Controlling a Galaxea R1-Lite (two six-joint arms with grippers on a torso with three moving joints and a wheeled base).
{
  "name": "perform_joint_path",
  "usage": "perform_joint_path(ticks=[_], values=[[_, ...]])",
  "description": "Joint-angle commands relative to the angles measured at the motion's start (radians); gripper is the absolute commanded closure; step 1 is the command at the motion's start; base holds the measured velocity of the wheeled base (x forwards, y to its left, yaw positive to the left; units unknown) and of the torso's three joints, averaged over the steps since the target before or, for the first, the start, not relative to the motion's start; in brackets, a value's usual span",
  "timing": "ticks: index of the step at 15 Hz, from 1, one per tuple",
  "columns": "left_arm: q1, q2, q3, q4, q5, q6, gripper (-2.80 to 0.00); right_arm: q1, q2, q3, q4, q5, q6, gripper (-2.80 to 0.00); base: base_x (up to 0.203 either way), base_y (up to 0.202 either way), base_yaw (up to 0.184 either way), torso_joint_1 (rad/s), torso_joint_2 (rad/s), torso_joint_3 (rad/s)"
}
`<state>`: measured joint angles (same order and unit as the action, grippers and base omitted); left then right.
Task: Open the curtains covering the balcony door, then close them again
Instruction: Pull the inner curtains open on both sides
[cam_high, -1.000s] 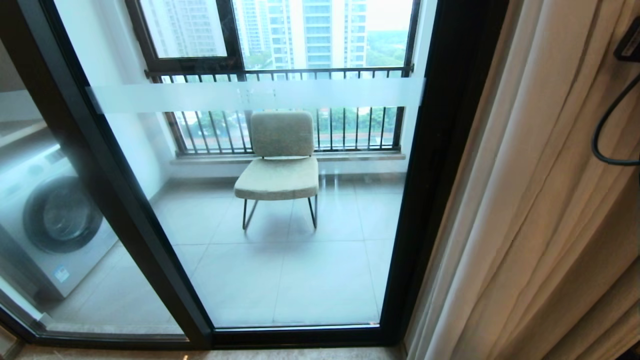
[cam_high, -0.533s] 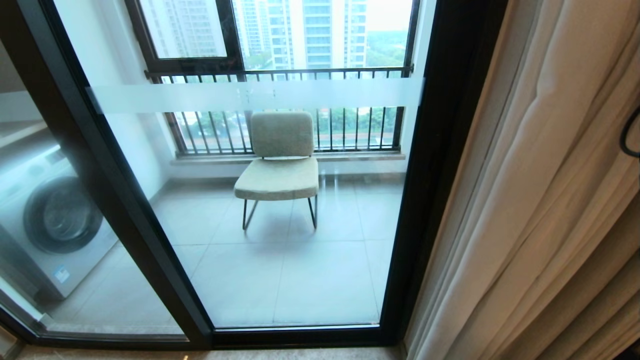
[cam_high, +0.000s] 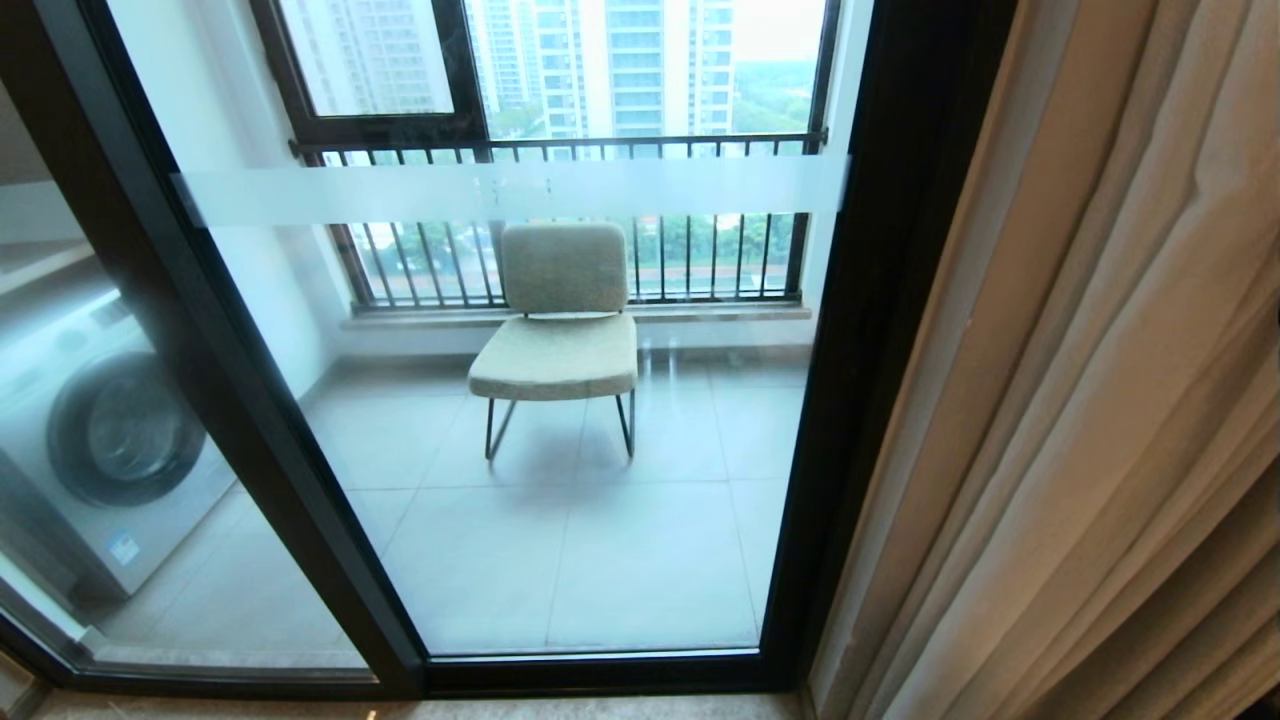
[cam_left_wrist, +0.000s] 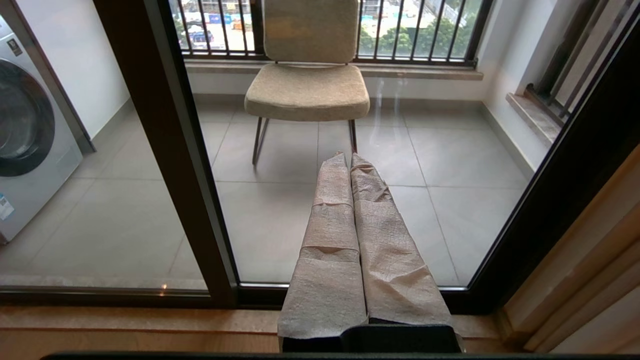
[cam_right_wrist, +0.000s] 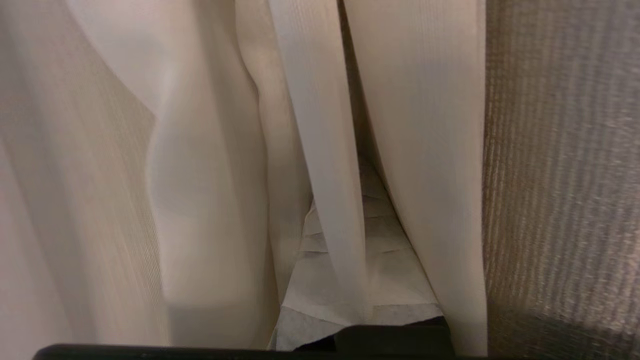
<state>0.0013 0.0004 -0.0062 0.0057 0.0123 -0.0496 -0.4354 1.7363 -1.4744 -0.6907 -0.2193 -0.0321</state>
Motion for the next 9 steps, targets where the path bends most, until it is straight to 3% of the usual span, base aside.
perform_joint_path(ticks=[1, 9], values=[[0.000, 0.000, 0.000, 0.000, 0.000, -0.001, 0.00, -0.062, 0.065, -0.046, -0.003, 0.001, 0.003, 0.00, 0.000, 0.000, 0.000, 0.000, 0.00, 0.000], [0.000, 0.000, 0.000, 0.000, 0.000, -0.001, 0.00, -0.144, 0.120, -0.115, -0.009, 0.001, 0.001, 0.00, 0.000, 0.000, 0.000, 0.000, 0.00, 0.000]])
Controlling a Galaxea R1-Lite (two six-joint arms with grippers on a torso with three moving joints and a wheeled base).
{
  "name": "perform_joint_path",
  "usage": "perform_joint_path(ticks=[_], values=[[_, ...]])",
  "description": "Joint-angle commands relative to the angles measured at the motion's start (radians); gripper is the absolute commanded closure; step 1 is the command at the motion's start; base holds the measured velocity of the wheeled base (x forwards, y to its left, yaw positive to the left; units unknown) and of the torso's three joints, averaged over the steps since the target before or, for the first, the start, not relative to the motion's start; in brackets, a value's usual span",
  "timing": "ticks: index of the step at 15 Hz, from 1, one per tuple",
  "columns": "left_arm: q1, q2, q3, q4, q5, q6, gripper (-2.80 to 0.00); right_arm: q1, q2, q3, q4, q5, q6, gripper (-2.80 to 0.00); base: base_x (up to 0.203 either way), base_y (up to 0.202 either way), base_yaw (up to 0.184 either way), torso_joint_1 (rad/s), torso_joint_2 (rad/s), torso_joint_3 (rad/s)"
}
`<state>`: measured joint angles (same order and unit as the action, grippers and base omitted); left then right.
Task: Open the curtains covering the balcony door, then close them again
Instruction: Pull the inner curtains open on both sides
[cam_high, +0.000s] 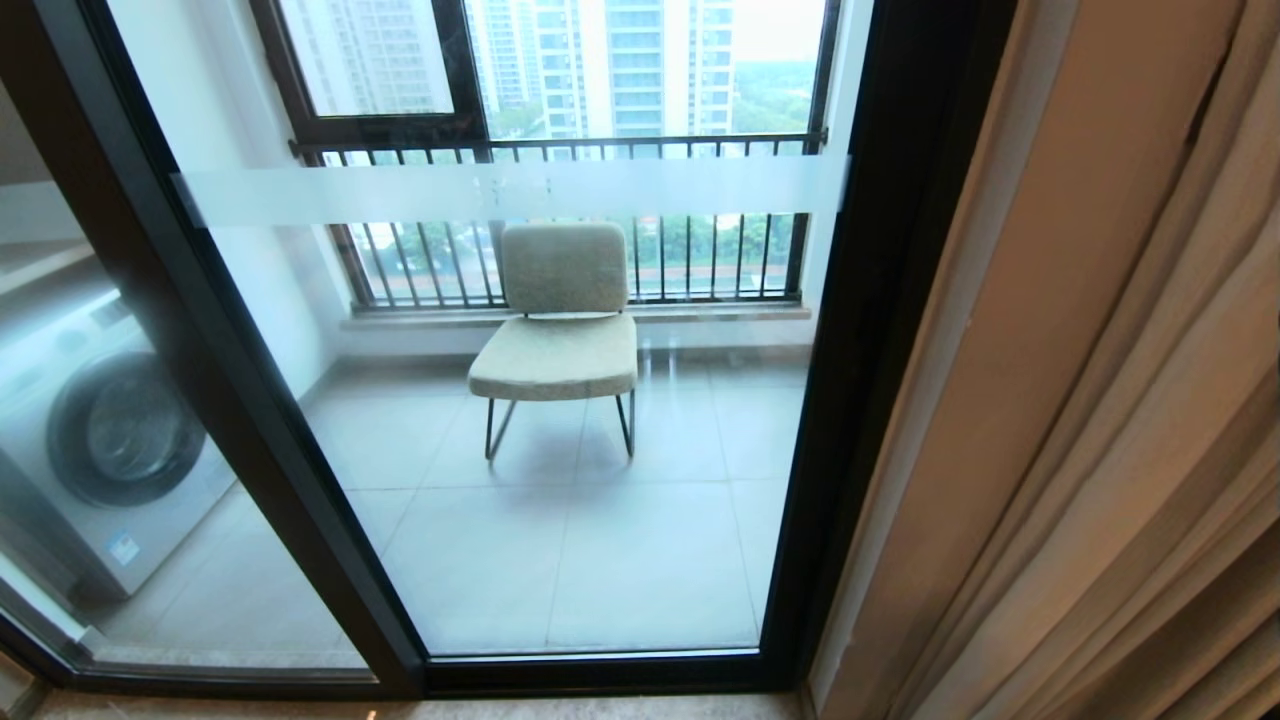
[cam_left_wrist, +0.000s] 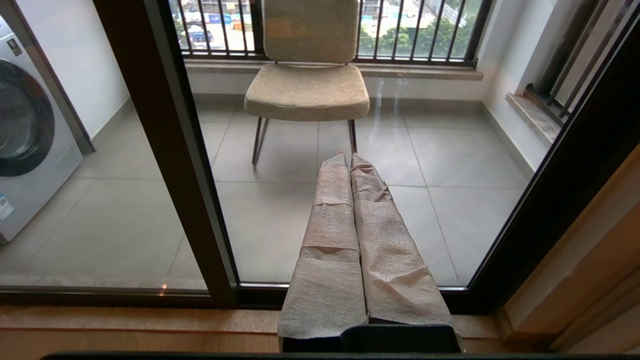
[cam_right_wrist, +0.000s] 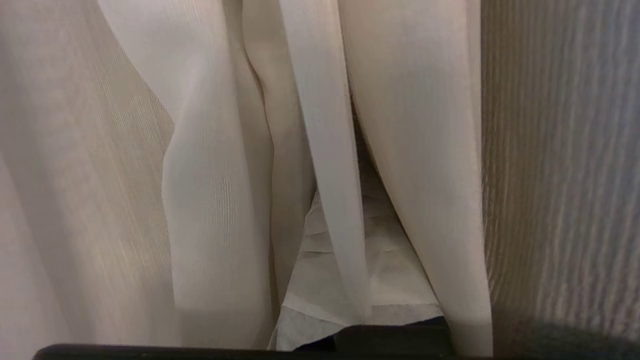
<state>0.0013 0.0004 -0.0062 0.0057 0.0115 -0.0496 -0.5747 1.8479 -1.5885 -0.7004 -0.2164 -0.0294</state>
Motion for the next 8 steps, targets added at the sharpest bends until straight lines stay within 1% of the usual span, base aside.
perform_joint_path(ticks=[1, 3, 5, 8], values=[[0.000, 0.000, 0.000, 0.000, 0.001, -0.001, 0.00, -0.005, 0.003, 0.001, 0.002, -0.001, -0.003, 0.00, 0.000, 0.000, 0.000, 0.000, 0.00, 0.000], [0.000, 0.000, 0.000, 0.000, 0.001, -0.001, 0.00, 0.024, -0.017, 0.011, 0.008, 0.000, -0.006, 0.00, 0.000, 0.000, 0.000, 0.000, 0.00, 0.000], [0.000, 0.000, 0.000, 0.000, 0.001, -0.001, 0.00, 0.071, -0.045, 0.018, 0.013, 0.000, -0.008, 0.00, 0.000, 0.000, 0.000, 0.000, 0.00, 0.000], [0.000, 0.000, 0.000, 0.000, 0.001, -0.001, 0.00, 0.159, -0.113, 0.063, 0.032, 0.000, -0.009, 0.00, 0.000, 0.000, 0.000, 0.000, 0.00, 0.000]])
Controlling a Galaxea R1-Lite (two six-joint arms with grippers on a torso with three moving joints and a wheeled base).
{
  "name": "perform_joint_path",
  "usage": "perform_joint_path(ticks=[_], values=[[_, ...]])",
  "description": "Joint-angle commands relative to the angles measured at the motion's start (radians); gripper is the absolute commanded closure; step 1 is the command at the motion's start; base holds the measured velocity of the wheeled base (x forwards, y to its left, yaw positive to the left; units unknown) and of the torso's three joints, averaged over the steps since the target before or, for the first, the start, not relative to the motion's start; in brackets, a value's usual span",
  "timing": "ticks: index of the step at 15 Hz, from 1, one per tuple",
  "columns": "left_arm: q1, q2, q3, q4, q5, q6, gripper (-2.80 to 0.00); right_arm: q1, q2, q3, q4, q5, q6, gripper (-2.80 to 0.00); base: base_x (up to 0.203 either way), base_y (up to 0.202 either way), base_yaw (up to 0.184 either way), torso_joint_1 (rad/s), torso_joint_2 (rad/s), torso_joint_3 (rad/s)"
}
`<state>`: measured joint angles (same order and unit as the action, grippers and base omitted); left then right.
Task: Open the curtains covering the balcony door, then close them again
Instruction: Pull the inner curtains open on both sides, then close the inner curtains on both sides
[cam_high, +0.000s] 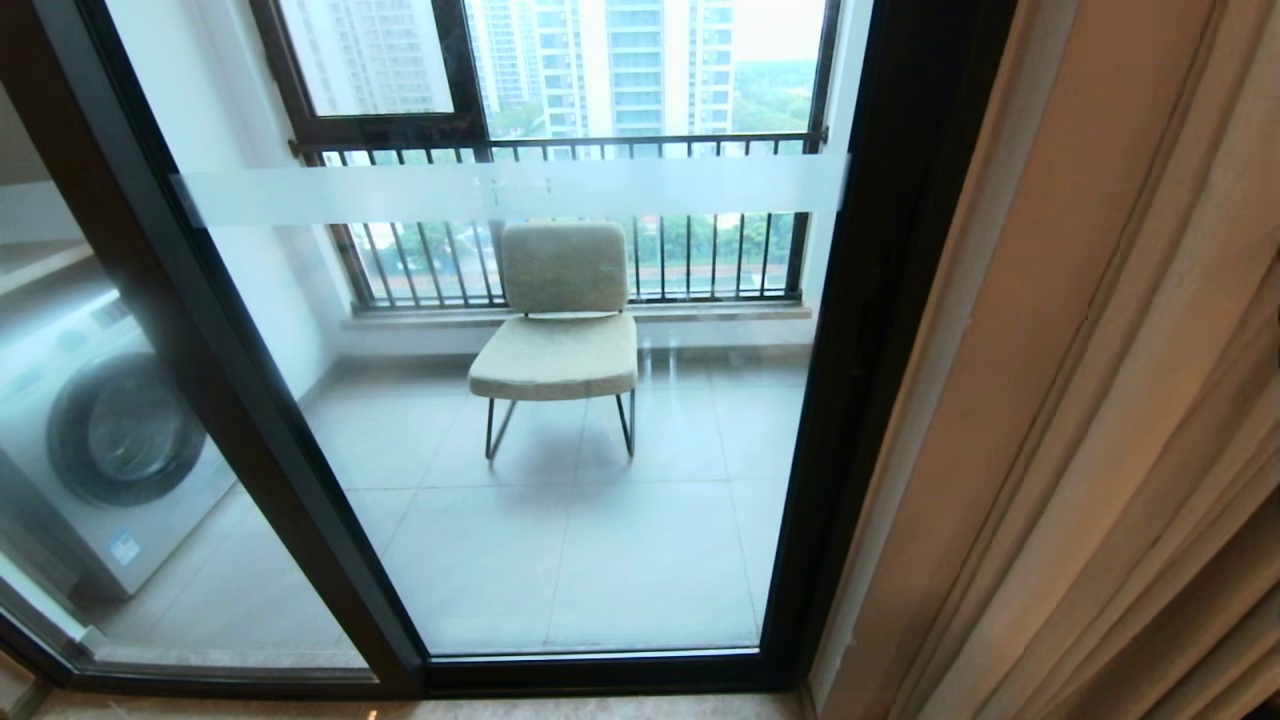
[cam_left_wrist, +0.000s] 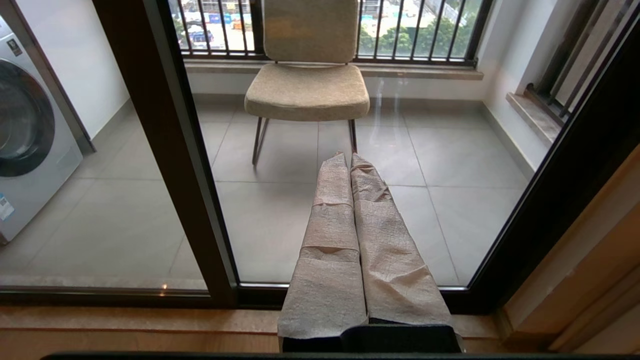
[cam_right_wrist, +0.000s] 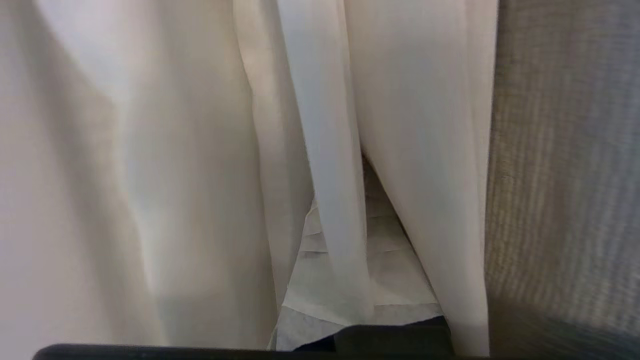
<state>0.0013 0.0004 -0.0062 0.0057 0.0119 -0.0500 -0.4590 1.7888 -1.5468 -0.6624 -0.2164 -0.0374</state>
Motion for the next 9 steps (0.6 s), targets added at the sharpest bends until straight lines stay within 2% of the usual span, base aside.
perform_joint_path(ticks=[1, 7, 9], values=[[0.000, 0.000, 0.000, 0.000, 0.000, -0.001, 0.00, 0.077, -0.085, 0.046, 0.001, -0.001, -0.001, 0.00, 0.000, 0.000, 0.000, 0.000, 0.00, 0.000], [0.000, 0.000, 0.000, 0.000, 0.000, -0.001, 0.00, 0.266, -0.263, 0.251, 0.007, -0.003, -0.039, 0.00, 0.000, 0.000, 0.000, 0.000, 0.00, 0.000], [0.000, 0.000, 0.000, 0.000, 0.000, -0.001, 0.00, 0.326, -0.272, 0.274, 0.003, -0.003, -0.040, 0.00, 0.000, 0.000, 0.000, 0.000, 0.00, 0.000]])
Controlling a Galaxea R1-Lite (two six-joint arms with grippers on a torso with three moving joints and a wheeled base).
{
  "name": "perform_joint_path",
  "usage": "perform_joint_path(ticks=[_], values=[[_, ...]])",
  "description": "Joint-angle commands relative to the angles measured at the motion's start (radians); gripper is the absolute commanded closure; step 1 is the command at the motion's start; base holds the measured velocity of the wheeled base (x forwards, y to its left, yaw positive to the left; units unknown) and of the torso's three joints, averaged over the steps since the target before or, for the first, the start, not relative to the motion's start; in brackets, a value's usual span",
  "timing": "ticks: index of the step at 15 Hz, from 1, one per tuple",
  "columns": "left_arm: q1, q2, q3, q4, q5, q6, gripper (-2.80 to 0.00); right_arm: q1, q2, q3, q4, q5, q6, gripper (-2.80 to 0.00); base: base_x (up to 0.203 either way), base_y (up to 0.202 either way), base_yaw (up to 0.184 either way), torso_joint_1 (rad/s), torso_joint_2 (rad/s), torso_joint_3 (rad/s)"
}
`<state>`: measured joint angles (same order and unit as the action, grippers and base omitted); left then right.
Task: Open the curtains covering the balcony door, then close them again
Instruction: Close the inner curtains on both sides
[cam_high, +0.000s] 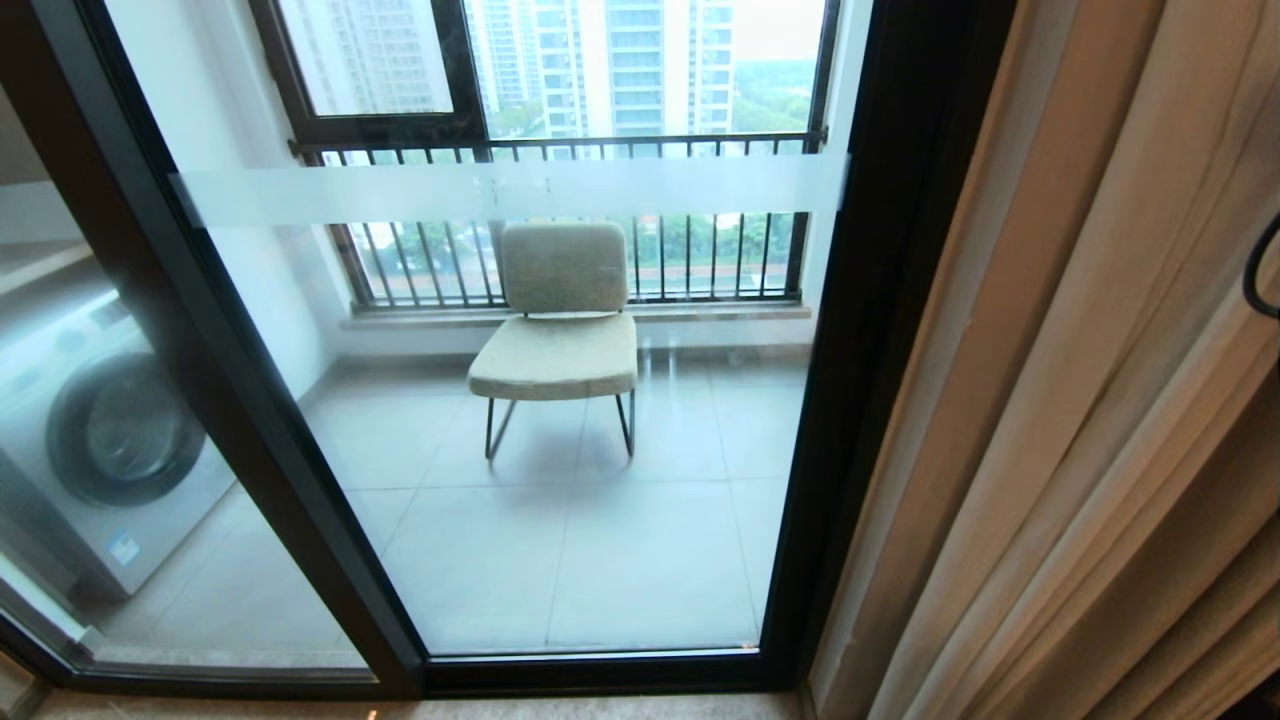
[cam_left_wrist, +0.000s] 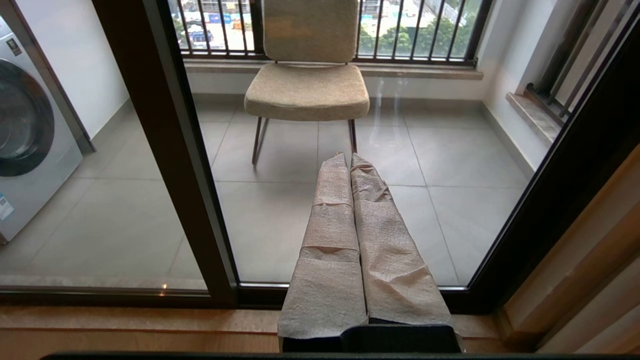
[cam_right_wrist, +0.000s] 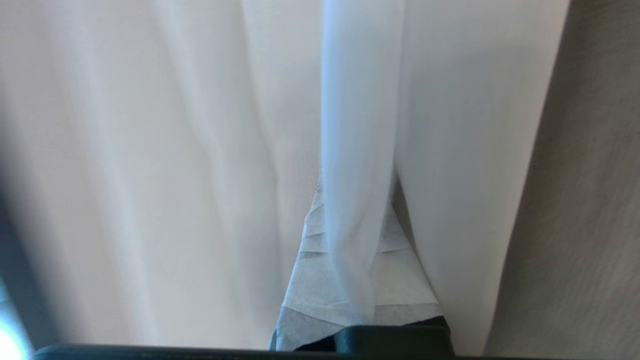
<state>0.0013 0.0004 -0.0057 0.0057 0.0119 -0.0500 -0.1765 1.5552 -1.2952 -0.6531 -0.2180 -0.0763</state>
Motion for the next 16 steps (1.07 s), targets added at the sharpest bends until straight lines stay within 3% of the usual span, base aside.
perform_joint_path(ticks=[1, 9, 16], values=[[0.000, 0.000, 0.000, 0.000, 0.000, -0.001, 0.00, 0.067, -0.032, 0.021, -0.012, -0.001, -0.001, 0.00, 0.000, 0.000, 0.000, 0.000, 0.00, 0.000], [0.000, 0.000, 0.000, 0.000, -0.001, -0.001, 0.00, 0.117, 0.117, -0.013, -0.113, -0.004, -0.002, 0.00, 0.000, 0.000, 0.000, 0.000, 0.00, 0.000], [0.000, 0.000, 0.000, 0.000, 0.000, -0.001, 0.00, 0.115, 0.221, -0.168, -0.111, -0.006, -0.003, 0.00, 0.000, 0.000, 0.000, 0.000, 0.00, 0.000]])
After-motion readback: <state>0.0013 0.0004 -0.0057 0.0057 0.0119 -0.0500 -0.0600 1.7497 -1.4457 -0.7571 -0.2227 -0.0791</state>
